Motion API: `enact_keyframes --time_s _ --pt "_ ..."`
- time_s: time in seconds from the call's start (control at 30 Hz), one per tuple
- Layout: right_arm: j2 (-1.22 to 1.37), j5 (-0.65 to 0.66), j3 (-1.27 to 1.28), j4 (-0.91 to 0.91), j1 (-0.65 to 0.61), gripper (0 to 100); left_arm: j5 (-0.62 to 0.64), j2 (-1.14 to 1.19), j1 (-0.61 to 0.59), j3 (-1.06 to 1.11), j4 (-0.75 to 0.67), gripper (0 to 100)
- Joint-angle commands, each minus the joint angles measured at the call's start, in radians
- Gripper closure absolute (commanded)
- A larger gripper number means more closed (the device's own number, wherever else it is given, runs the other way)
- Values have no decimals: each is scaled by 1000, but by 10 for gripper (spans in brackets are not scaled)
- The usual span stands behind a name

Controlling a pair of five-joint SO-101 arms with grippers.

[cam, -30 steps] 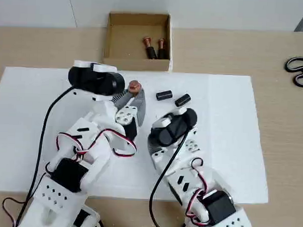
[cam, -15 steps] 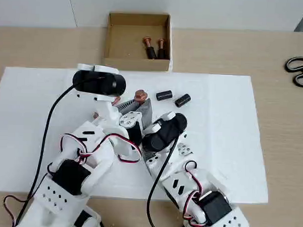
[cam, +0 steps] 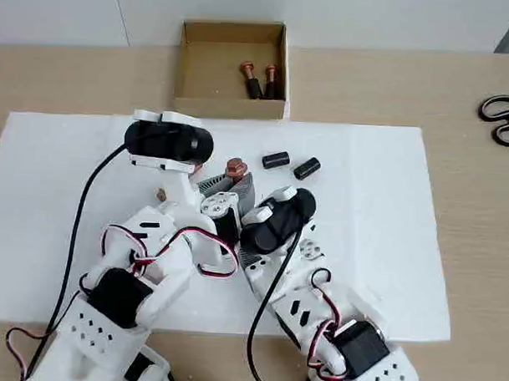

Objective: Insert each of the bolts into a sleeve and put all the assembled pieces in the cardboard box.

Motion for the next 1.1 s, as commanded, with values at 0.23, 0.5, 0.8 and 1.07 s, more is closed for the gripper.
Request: enact_keyframes --time_s 0.23,0.5,0.8,1.07 --pt "-12 -5 -9 -42 30 994 8 -2 6 -79 32 995" --pt "-54 -5 -8 -41 28 994 3 -2 2 -27 -66 995" --pt "-93 -5 -5 -31 28 995 3 -2 2 -8 -71 995" --pt "-96 -5 -5 -31 28 995 2 -2 5 7 -38 995"
